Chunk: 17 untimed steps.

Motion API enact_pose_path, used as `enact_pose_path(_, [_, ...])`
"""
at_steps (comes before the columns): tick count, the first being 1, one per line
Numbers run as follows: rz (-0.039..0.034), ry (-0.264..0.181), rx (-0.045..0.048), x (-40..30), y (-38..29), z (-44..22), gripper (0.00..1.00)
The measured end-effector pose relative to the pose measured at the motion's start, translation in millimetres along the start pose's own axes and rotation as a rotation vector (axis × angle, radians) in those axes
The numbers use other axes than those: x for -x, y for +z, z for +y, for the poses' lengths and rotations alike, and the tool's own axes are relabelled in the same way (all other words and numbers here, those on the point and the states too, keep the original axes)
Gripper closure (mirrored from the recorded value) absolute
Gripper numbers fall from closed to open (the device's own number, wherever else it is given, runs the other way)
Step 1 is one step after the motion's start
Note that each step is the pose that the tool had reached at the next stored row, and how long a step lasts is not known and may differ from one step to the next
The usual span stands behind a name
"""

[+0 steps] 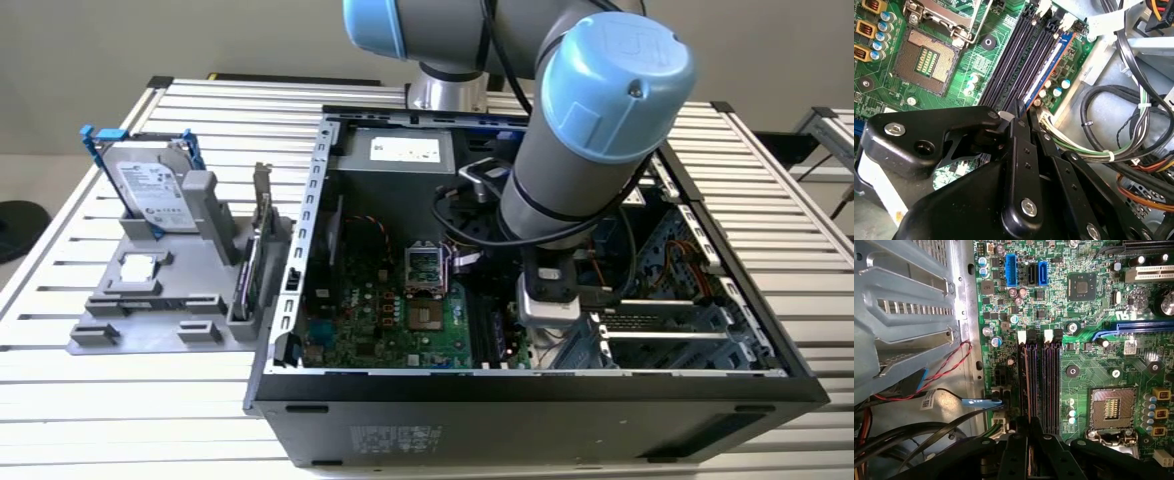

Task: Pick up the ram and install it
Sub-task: 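Insert the ram into the slot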

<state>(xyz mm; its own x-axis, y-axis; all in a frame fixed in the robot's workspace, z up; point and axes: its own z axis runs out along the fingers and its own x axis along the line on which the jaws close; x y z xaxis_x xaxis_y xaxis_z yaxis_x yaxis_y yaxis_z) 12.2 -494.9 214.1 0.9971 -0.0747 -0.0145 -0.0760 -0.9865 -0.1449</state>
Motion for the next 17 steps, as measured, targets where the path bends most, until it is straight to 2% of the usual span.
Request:
enact_pose_path(10, [-0.0001, 0.0, -0.0011, 0.0, 4.3, 0.6, 1.0])
enact_pose_path(17, [-0.0001, 0.0, -0.001, 0.0, 4.8, 0.7, 1.0])
